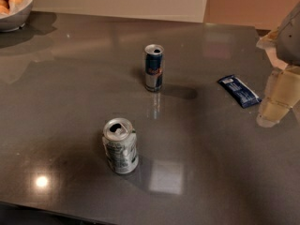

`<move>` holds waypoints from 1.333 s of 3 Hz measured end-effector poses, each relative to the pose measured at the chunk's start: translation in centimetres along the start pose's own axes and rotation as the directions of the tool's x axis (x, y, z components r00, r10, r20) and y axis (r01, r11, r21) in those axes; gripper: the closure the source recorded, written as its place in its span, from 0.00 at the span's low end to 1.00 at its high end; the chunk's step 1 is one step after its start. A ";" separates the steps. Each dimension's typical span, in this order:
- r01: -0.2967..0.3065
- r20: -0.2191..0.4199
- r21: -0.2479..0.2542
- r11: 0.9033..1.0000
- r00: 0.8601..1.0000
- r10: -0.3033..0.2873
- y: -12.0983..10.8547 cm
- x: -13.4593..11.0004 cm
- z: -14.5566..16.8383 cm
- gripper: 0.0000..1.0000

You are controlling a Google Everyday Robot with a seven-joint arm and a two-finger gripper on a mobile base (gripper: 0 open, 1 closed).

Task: Knock 7up can over

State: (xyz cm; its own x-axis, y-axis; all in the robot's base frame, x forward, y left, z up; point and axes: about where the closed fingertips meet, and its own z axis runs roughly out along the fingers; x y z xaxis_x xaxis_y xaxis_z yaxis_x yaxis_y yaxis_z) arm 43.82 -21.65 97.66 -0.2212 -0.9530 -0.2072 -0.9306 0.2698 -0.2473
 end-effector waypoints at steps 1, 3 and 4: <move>0.000 0.000 0.000 1.000 1.000 0.000 0.0 0.0 0.0 0.00; 0.055 0.093 -0.098 0.994 0.995 -0.046 1.1 -2.6 0.1 0.00; 0.118 0.208 -0.150 0.982 0.974 -0.085 3.3 -6.3 0.4 0.00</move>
Offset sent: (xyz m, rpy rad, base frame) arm -0.0012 0.0063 -0.0008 0.0584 0.0692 0.0301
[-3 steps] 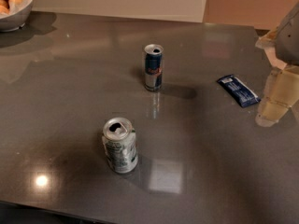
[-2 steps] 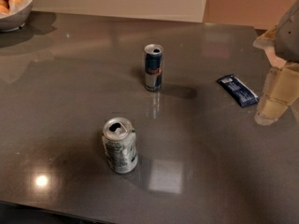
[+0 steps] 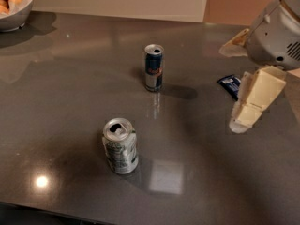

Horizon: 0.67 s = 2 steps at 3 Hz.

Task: Knock 7up can over

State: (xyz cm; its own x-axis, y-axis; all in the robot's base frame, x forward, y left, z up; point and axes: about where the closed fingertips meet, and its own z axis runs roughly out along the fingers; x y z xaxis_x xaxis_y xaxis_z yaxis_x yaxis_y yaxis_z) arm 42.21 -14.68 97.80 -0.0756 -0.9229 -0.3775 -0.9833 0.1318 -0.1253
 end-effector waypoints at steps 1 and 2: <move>0.071 0.112 -0.031 0.997 0.991 -0.067 2.4 -4.0 1.7 0.00; 0.139 0.194 -0.056 0.989 0.973 -0.126 5.0 -7.6 4.4 0.00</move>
Offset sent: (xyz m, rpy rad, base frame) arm -0.0578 0.1486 -0.0451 0.2638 0.0106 0.2788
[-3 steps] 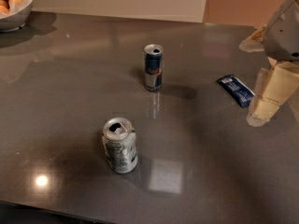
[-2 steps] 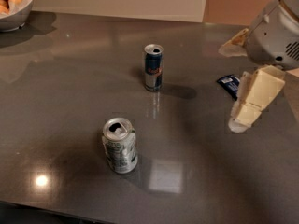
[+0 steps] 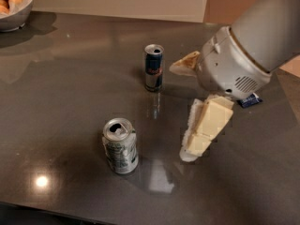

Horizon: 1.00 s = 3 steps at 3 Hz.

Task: Knock 7up can over

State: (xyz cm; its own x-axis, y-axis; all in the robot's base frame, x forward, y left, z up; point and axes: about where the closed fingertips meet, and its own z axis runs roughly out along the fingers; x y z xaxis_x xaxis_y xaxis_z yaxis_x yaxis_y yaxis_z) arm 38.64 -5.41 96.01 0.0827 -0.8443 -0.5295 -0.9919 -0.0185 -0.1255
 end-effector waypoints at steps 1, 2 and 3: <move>0.061 0.057 -0.026 0.998 0.997 -0.060 1.6 -2.7 3.7 0.00; 0.112 0.093 -0.035 0.993 0.990 -0.108 2.6 -5.0 6.6 0.00; 0.138 0.119 -0.045 0.989 0.984 -0.132 3.3 -6.5 8.5 0.00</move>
Offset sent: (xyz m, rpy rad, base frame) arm -0.0324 0.1175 -0.0545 0.1177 -0.0296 0.1846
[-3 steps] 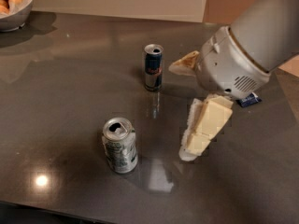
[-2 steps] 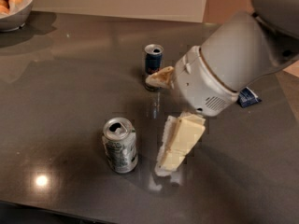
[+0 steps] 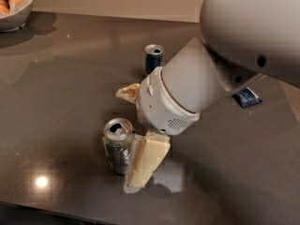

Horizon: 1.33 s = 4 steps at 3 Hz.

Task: Knock 7up can over

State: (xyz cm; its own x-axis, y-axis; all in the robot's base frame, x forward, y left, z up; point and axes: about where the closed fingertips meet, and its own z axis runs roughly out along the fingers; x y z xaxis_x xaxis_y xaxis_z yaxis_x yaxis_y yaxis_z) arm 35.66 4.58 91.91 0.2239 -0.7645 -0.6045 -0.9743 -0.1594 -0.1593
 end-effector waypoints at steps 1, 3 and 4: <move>0.000 0.023 -0.018 1.000 1.000 0.001 0.0 -0.4 1.4 0.00; -0.039 0.043 -0.049 0.998 0.998 0.041 -0.4 0.3 2.4 0.00; -0.060 0.048 -0.053 0.997 0.997 0.063 -1.0 0.7 2.4 0.18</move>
Offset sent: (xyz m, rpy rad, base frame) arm 0.0086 0.0134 -0.0290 0.0404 0.0891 0.0041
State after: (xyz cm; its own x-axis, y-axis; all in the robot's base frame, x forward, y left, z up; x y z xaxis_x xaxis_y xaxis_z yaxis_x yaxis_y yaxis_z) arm 36.82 5.67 89.80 0.1630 -0.7419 -0.6504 -0.9860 -0.1459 -0.0808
